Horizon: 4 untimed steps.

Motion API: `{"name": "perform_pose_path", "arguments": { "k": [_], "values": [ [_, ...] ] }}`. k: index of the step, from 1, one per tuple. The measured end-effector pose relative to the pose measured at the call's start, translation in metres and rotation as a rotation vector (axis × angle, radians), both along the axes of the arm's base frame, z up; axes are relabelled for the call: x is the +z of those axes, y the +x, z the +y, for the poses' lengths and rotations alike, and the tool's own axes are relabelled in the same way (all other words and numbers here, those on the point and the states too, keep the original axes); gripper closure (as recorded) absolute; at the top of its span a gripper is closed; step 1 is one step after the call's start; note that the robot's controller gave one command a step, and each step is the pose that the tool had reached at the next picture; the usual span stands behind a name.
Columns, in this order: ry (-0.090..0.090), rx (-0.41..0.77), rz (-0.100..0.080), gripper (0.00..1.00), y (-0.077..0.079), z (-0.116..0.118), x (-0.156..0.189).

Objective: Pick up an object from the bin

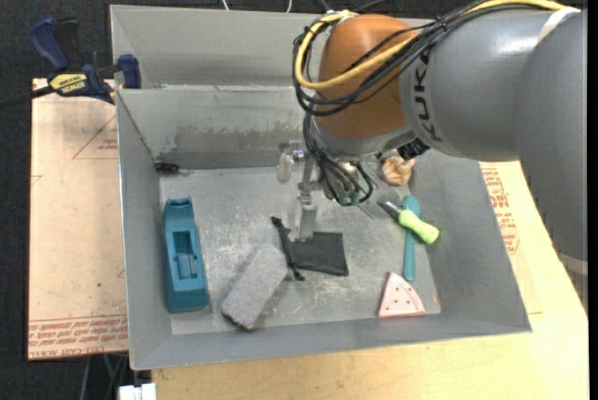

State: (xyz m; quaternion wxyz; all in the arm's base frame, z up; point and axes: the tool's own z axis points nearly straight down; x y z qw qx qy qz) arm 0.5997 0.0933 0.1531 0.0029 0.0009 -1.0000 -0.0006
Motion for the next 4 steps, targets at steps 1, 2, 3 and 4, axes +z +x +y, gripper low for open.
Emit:
{"name": "perform_pose_path", "arguments": {
  "k": [1,2,3,4],
  "values": [
    [0.001,-0.002,-0.007,0.0,0.002,0.0,0.004],
    [0.003,0.073,-0.01,0.0,-0.008,-0.018,-0.002],
    [0.001,0.221,-0.011,0.0,-0.006,-0.039,0.022],
    [0.002,0.156,-0.005,0.0,-0.035,-0.079,-0.009]
  ]
}}
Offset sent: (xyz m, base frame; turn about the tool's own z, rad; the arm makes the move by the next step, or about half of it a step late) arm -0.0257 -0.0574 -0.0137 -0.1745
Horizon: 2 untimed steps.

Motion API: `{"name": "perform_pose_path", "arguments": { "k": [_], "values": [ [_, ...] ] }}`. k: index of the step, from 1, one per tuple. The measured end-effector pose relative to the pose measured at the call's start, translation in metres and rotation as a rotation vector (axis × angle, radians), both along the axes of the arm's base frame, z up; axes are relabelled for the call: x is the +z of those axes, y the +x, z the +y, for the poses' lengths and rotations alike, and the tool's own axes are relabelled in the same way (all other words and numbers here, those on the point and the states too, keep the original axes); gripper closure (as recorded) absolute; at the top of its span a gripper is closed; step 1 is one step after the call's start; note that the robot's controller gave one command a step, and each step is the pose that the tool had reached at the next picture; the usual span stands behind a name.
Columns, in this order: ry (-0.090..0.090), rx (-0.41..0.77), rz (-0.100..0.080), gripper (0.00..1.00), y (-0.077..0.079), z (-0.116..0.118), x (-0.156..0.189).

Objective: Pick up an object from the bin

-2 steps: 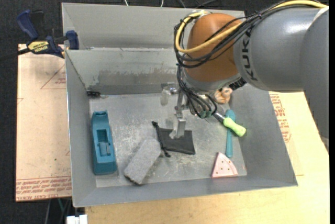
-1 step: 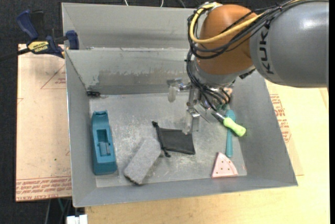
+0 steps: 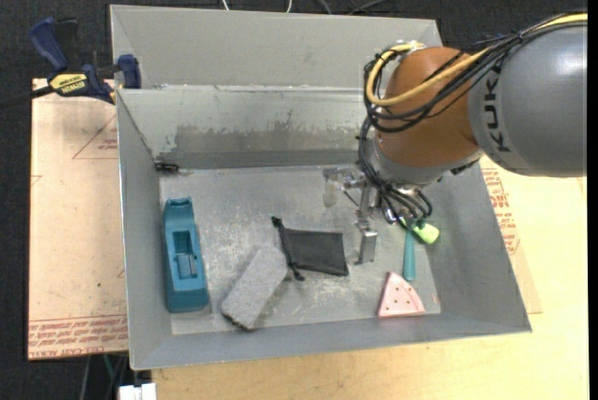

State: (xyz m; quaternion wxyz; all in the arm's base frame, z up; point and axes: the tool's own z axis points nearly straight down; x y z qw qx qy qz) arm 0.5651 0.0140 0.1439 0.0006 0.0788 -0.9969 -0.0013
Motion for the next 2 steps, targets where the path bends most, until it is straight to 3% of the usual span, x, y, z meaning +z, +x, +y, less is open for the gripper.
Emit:
{"name": "perform_pose_path", "arguments": {
  "k": [1,2],
  "values": [
    [0.001,0.015,-0.005,0.0,-0.01,-0.016,-0.012],
    [0.002,-0.107,-0.004,0.0,-0.036,0.008,-0.062]
  ]
}}
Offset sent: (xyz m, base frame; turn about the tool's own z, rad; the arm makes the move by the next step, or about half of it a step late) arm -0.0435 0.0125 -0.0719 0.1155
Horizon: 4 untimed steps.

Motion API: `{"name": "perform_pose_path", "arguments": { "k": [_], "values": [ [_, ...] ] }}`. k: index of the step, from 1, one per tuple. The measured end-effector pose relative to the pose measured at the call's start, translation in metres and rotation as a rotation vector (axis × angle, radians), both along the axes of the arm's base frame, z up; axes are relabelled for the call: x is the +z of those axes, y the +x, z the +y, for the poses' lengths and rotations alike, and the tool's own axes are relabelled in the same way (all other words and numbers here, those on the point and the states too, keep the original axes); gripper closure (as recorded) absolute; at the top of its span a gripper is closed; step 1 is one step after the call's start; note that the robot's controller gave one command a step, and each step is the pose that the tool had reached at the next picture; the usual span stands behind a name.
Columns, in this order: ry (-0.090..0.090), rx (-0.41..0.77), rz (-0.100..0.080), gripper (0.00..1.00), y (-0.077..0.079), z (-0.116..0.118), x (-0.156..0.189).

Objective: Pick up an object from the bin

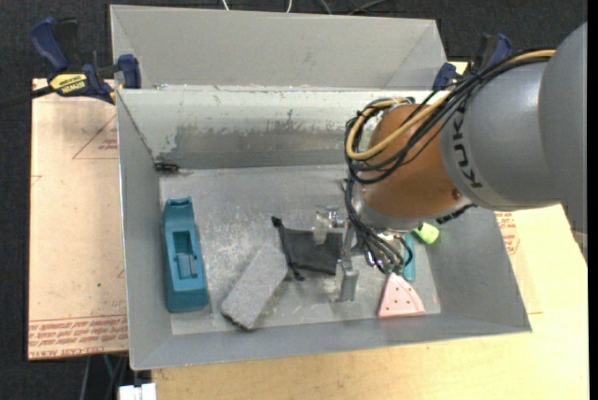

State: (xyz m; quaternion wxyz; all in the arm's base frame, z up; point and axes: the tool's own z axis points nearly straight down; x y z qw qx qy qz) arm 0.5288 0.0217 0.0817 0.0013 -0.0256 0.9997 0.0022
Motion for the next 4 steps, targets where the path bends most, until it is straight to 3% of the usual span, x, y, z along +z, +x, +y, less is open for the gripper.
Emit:
{"name": "perform_pose_path", "arguments": {
  "k": [1,2,3,4],
  "values": [
    [0.001,-0.108,-0.015,1.0,0.026,0.016,-0.011],
    [0.002,-0.108,-0.014,1.0,0.026,0.016,-0.011],
    [0.0,-0.016,-0.012,1.0,0.02,0.024,0.045],
    [0.0,-0.062,-0.008,1.0,0.014,0.035,0.118]
  ]
}}
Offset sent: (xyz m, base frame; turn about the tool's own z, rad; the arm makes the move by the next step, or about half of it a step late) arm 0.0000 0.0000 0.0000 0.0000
